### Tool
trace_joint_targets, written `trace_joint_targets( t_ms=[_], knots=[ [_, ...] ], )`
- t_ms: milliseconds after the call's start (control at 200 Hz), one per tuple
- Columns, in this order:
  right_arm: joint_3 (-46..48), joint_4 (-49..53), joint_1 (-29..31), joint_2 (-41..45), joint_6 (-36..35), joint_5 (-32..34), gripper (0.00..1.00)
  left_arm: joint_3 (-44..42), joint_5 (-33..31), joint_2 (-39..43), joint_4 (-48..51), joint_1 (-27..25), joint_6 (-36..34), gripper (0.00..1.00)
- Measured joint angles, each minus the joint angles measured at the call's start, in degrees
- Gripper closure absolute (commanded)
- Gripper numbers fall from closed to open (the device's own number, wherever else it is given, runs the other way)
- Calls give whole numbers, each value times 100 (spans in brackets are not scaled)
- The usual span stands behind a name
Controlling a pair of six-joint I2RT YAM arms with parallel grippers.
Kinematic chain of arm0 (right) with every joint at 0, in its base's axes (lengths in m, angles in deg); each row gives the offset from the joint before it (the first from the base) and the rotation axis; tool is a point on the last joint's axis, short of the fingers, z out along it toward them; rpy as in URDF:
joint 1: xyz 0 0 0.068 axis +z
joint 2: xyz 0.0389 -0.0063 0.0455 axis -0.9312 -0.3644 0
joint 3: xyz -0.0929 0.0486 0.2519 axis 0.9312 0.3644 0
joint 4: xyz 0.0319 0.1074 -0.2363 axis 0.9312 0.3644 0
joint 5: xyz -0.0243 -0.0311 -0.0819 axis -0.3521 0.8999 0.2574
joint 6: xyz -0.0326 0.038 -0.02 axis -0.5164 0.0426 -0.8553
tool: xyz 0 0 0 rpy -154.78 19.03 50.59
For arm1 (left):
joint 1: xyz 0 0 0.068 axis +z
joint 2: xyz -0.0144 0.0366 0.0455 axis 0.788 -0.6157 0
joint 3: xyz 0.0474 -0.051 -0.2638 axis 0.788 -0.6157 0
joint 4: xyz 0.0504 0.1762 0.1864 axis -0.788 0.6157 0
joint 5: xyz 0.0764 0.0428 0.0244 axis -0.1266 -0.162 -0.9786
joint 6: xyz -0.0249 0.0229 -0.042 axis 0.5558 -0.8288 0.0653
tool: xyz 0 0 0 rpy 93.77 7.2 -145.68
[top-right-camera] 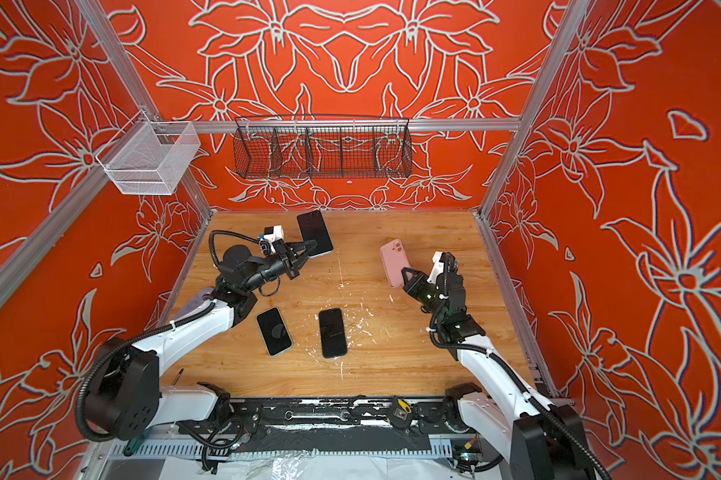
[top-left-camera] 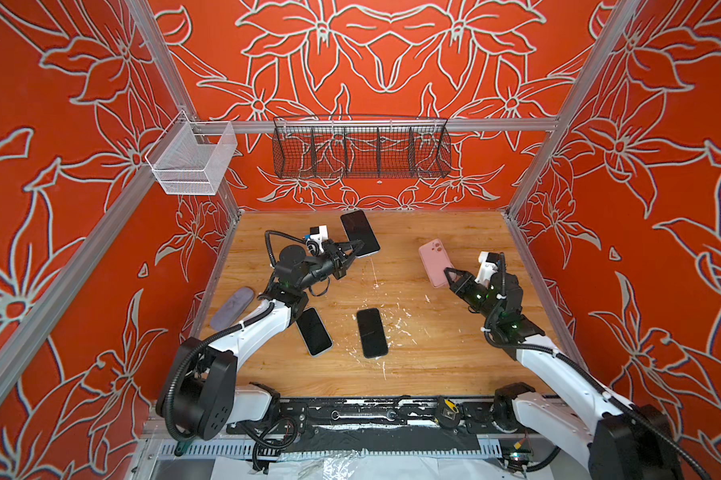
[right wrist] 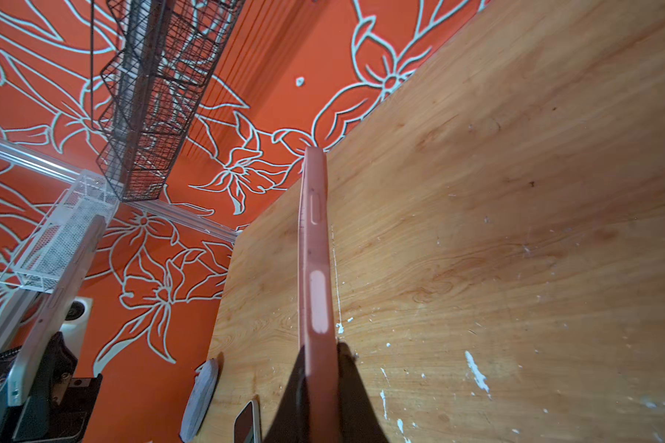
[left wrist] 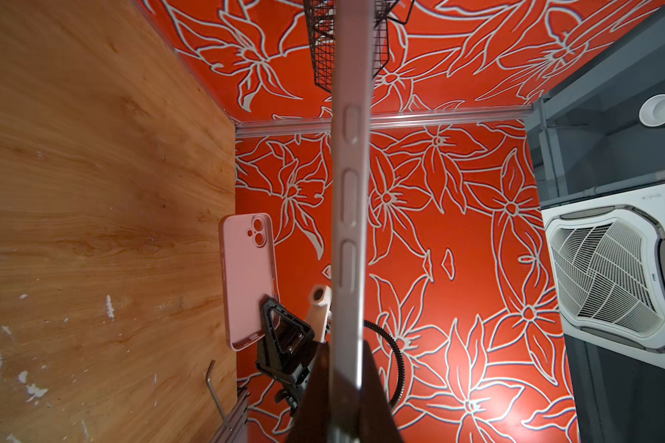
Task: Take the phone out of the phone case
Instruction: 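Lower the pink case onto the table with the right gripper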
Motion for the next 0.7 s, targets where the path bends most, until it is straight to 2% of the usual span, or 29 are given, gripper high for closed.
trace_joint_targets(
  t_ms=[335, 545, 701],
  knots=[
    [282, 223, -649, -50, -118, -251, 100, 461, 833, -741, 0, 90, -291, 100],
    [374, 247, -857, -28, -214, -391, 100, 872, 1582, -1038, -85, 442, -483, 100],
    [448, 284, -960, -61, -249, -450, 100, 820, 1843, -1106, -127, 658, -605, 100]
  ],
)
